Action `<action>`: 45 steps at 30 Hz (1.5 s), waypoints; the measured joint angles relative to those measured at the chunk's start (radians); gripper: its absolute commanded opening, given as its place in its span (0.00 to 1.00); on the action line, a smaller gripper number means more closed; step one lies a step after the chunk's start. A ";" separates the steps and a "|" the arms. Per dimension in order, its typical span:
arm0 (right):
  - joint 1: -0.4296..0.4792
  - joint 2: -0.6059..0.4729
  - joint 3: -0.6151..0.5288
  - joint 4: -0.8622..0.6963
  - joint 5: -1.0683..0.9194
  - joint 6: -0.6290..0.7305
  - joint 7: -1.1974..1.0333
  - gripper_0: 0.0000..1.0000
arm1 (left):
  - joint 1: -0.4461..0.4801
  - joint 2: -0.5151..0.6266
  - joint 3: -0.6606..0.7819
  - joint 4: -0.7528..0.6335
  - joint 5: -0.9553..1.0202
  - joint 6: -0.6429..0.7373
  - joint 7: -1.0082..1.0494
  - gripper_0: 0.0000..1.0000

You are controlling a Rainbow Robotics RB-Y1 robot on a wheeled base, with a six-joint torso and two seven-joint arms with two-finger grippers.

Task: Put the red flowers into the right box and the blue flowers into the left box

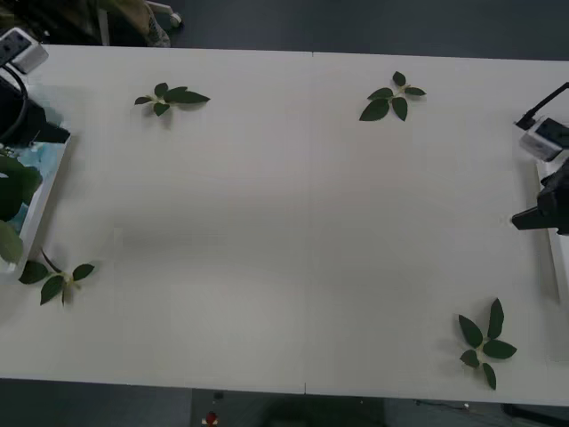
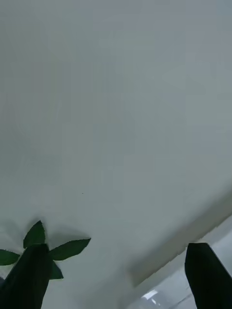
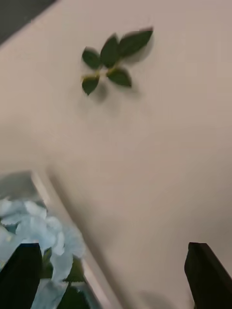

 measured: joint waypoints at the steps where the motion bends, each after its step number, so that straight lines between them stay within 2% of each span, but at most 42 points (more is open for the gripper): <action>1: -0.001 0.022 -0.005 -0.013 -0.006 0.014 0.032 0.81 | 0.050 -0.020 0.058 -0.063 0.014 -0.023 0.000 0.85; 4: -0.003 0.090 -0.003 -0.051 -0.010 0.053 0.064 0.81 | 0.218 -0.112 0.181 -0.217 0.041 -0.118 0.000 0.86; 8: -0.005 0.195 0.024 -0.096 -0.022 0.103 0.192 0.81 | 0.422 -0.295 0.203 -0.338 0.036 -0.200 0.000 0.86; 11: -0.006 0.270 0.059 -0.106 -0.024 0.104 0.304 0.81 | 0.506 -0.458 0.173 -0.348 0.041 -0.209 -0.026 0.86; 13: -0.009 0.321 0.078 -0.106 -0.010 0.104 0.336 0.81 | 0.535 -0.563 0.153 -0.346 0.076 -0.206 -0.130 0.86; 16: -0.010 0.408 0.084 -0.106 0.045 0.104 0.372 0.81 | 0.548 -0.687 0.122 -0.346 0.125 -0.176 -0.311 0.86; 18: -0.010 0.471 0.080 -0.104 0.080 0.102 0.417 0.81 | 0.548 -0.748 0.101 -0.346 0.171 -0.146 -0.361 0.85; 22: -0.010 0.570 0.069 -0.072 0.112 0.059 0.446 0.81 | 0.547 -0.815 0.081 -0.346 0.283 -0.069 -0.400 0.86; 25: -0.011 0.612 0.070 -0.024 0.113 0.030 0.460 0.81 | 0.547 -0.840 0.081 -0.346 0.345 0.002 -0.556 0.85; 28: -0.027 0.624 0.075 0.031 0.111 0.030 0.544 0.81 | 0.548 -0.862 0.092 -0.346 0.403 0.074 -0.661 0.86; 31: -0.058 0.624 0.077 0.075 0.093 0.047 0.622 0.81 | 0.548 -0.887 0.132 -0.346 0.448 0.156 -0.661 0.86; 37: -0.121 0.624 0.077 0.109 0.083 0.116 0.627 0.81 | 0.548 -0.901 0.185 -0.346 0.515 0.254 -0.661 0.85; 45: -0.126 0.624 0.076 0.109 0.076 0.118 0.628 0.81 | 0.548 -0.901 0.190 -0.346 0.564 0.289 -0.661 0.86</action>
